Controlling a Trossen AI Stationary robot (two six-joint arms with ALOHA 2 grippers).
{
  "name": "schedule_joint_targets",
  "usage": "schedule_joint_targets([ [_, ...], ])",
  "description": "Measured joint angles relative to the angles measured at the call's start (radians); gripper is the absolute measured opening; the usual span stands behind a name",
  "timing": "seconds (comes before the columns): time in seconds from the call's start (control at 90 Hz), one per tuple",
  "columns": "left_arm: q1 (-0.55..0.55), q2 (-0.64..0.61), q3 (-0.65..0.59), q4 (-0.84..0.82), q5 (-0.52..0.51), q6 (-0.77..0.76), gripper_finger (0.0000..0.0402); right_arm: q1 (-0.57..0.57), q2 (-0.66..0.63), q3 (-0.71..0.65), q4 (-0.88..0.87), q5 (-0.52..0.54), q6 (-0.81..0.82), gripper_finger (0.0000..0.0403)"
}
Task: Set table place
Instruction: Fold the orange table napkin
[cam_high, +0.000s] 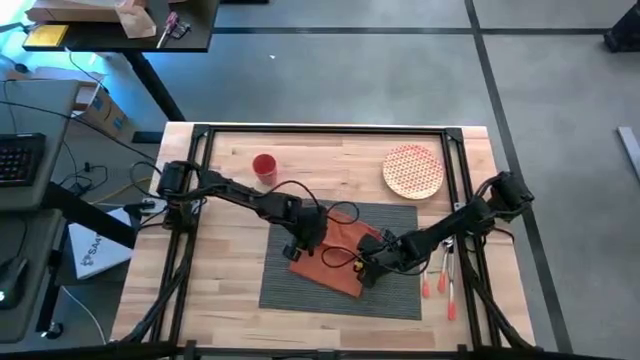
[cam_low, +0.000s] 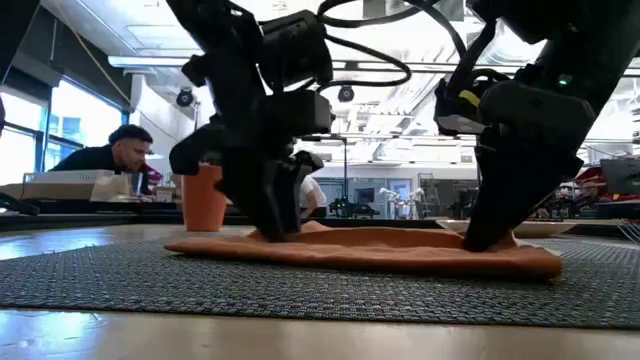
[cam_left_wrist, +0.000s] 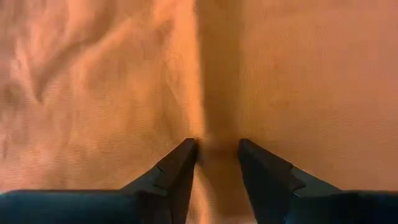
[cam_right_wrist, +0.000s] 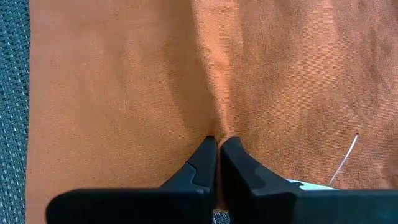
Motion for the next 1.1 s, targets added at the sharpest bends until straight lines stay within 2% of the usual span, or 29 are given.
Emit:
schedule_joint_targets([
  [0.144, -0.009, -0.011, 0.026, -0.063, -0.016, -0.001, 0.0022, 0.000, -0.036, -0.003, -0.012, -0.015, -0.011, 0.0000],
  [0.189, -0.008, -0.017, 0.050, -0.111, -0.022, -0.022, 0.0009, 0.000, -0.061, -0.003, -0.012, -0.019, -0.023, 0.0000],
  [0.367, -0.007, -0.061, 0.204, -0.350, -0.062, -0.045, 0.0001, -0.017, -0.192, -0.003, -0.011, -0.069, -0.091, 0.0000],
  [0.489, -0.013, -0.109, 0.309, -0.518, -0.077, -0.066, 0.0000, -0.050, -0.288, -0.002, 0.000, -0.147, -0.225, 0.0000],
  [0.6, -0.010, -0.168, 0.359, -0.633, -0.130, -0.134, 0.0000, -0.107, -0.348, -0.002, 0.009, -0.151, -0.395, 0.0000],
  [0.678, -0.007, -0.211, 0.357, -0.676, -0.215, -0.189, 0.0000, -0.159, -0.362, -0.001, 0.025, -0.109, -0.532, 0.0000],
  [0.789, -0.015, -0.270, 0.325, -0.696, -0.395, -0.266, 0.0000, -0.242, -0.354, -0.001, 0.047, -0.003, -0.712, 0.0000],
  [0.944, -0.093, -0.318, 0.234, -0.672, -0.580, -0.396, 0.0000, -0.294, -0.319, -0.001, 0.054, 0.165, -0.870, 0.0000],
  [1.022, -0.162, -0.325, 0.168, -0.641, -0.628, -0.491, 0.0000, -0.290, -0.298, 0.001, 0.077, 0.166, -0.917, 0.0000],
  [1.1, -0.245, -0.322, 0.092, -0.541, -0.629, -0.575, 0.0000, -0.277, -0.252, 0.001, 0.083, 0.103, -0.917, 0.0000],
])
